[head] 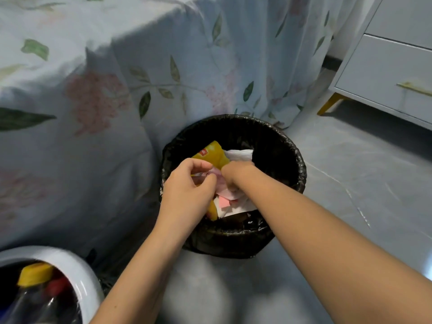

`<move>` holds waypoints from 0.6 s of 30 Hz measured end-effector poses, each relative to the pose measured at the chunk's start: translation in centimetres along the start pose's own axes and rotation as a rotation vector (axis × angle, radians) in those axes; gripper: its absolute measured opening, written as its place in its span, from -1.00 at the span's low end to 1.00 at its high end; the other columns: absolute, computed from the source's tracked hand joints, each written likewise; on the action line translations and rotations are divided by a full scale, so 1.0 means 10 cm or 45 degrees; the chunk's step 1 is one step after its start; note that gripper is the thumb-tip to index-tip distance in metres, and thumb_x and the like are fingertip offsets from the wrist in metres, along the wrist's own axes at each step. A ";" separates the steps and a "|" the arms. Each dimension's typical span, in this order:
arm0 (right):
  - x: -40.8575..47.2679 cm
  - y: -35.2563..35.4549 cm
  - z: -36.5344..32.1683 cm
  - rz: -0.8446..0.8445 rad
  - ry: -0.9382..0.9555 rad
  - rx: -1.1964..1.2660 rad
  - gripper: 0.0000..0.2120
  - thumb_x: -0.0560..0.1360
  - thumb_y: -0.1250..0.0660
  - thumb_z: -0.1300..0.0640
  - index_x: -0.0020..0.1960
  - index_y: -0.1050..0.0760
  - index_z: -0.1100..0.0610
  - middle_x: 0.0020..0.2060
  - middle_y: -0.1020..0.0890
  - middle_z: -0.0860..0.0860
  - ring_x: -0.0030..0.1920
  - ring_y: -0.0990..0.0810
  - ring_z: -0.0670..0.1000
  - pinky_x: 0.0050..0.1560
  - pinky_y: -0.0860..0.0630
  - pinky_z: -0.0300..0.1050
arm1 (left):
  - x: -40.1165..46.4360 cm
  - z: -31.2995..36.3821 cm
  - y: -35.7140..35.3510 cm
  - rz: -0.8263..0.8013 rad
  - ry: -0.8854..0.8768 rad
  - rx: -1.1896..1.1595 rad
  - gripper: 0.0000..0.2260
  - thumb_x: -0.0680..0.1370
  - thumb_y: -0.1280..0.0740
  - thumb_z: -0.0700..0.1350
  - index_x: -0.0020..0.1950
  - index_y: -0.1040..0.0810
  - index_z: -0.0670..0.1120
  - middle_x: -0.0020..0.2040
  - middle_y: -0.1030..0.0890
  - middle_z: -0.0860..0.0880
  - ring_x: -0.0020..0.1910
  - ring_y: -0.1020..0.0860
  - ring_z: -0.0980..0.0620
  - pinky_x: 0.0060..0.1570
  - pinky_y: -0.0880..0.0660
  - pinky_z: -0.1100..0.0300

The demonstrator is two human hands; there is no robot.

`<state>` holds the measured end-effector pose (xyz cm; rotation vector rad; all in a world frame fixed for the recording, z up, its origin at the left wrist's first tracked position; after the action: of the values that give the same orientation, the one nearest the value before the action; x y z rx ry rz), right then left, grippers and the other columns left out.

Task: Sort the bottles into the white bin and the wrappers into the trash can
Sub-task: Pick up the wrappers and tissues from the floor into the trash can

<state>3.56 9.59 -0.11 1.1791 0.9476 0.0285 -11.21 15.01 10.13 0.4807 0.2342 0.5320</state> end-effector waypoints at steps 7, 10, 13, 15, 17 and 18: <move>-0.35 0.17 0.16 0.216 -0.088 0.085 -0.50 0.48 -0.33 -0.07 0.35 -0.37 0.10 0.36 -0.37 0.12 0.41 -0.23 0.17 0.22 -0.39 0.09 | -0.12 0.15 -0.09 -0.082 -0.094 -0.102 -0.88 0.48 -0.34 -0.21 -0.12 -0.55 0.03 -0.16 -0.61 0.14 -0.16 -0.59 0.17 -0.11 -0.53 0.22; -0.99 0.35 0.46 0.628 0.029 0.312 -0.35 0.34 -0.42 -0.22 0.28 -0.41 0.13 0.16 -0.50 0.07 0.24 -0.40 0.13 0.19 -0.44 0.05 | -0.19 0.21 -0.15 -0.152 -0.104 -0.140 -0.84 0.48 -0.33 -0.25 -0.17 -0.53 0.02 -0.19 -0.62 0.12 -0.21 -0.60 0.14 -0.09 -0.58 0.13; -1.87 0.09 0.88 0.978 0.081 0.718 -0.53 0.35 -0.48 -0.04 0.20 -0.48 0.07 -0.06 -0.55 -0.08 -0.01 -0.47 -0.04 0.02 -0.43 -0.25 | -0.27 0.28 -0.28 -0.193 -0.096 -0.199 -0.84 0.48 -0.32 -0.28 -0.16 -0.54 0.00 -0.16 -0.63 0.03 -0.15 -0.61 0.06 -0.04 -0.59 0.05; -2.33 -0.41 1.12 1.115 -0.054 0.979 -0.71 0.38 -0.45 0.15 0.08 -0.54 0.08 -0.19 -0.56 -0.11 -0.19 -0.48 -0.08 -0.12 -0.39 -0.38 | -0.39 0.41 -0.41 -0.247 -0.099 -0.315 -0.84 0.44 -0.34 -0.24 -0.20 -0.52 0.04 -0.17 -0.63 0.00 -0.17 -0.60 0.04 -0.12 -0.56 0.10; -2.60 -1.14 1.28 0.970 -0.268 1.151 -0.80 0.39 -0.43 0.25 -0.01 -0.56 0.08 -0.26 -0.57 -0.10 -0.27 -0.50 -0.04 -0.18 -0.40 -0.42 | -0.59 0.59 -0.61 -0.398 -0.113 -0.455 -0.87 0.43 -0.37 -0.20 -0.21 -0.51 0.04 -0.19 -0.63 -0.04 -0.27 -0.59 0.10 -0.21 -0.50 0.16; -2.68 -1.52 1.33 0.795 -0.347 1.200 -0.81 0.39 -0.42 0.28 -0.04 -0.56 0.08 -0.25 -0.59 -0.07 -0.28 -0.51 -0.03 -0.19 -0.38 -0.45 | -0.70 0.68 -0.75 -0.512 -0.123 -0.487 -0.85 0.46 -0.38 -0.21 -0.20 -0.50 0.03 -0.19 -0.62 -0.05 -0.31 -0.58 0.14 -0.25 -0.48 0.20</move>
<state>-11.52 -19.96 5.11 2.2528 0.2843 -0.0878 -11.63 3.07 12.90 0.0794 0.1266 0.1509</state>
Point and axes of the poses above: each hand's wrist, its own x-axis towards the middle knuckle, its own y-axis out of the back of the hand, z = x × y, the point moved 1 cm from there along x, towards the middle knuckle
